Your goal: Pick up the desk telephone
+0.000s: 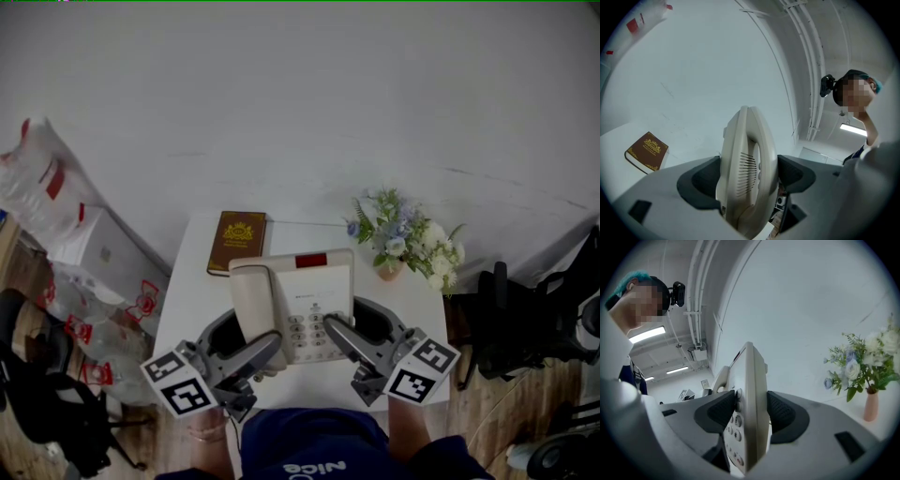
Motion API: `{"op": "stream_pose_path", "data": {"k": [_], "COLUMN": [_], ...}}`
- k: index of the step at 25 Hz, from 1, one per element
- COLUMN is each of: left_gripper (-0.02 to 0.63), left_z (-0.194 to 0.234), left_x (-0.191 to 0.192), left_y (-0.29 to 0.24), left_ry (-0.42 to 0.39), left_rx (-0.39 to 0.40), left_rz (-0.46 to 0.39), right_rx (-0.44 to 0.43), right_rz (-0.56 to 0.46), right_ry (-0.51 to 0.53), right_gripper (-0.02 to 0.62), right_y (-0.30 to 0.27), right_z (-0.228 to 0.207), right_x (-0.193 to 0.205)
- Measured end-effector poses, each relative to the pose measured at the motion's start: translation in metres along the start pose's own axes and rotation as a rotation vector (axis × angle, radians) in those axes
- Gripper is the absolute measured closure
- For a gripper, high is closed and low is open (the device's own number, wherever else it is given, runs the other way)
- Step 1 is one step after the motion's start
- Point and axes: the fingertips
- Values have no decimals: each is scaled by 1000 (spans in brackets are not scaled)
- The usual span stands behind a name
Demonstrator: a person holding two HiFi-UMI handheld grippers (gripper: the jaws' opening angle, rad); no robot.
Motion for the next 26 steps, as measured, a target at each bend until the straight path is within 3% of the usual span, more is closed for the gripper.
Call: {"op": "stream_pose_path", "data": {"k": [26], "left_gripper": [232], "left_z": [1], "left_x": [6], "left_y": [-4], "left_ry": [0], "left_rx": [-11], "left_rz": [18], "right_rx": [1], "right_rz": [-1], "right_ry": [-6], "right_gripper": [364], "right_y": [4], "right_z": [-6], "right_x": [4]}}
Point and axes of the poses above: the fingertips, and each gripper's own axes: y backward along the fingers, z to its left, x out of its underside, and after that the axes turned 8 degrees about -x, right-handed
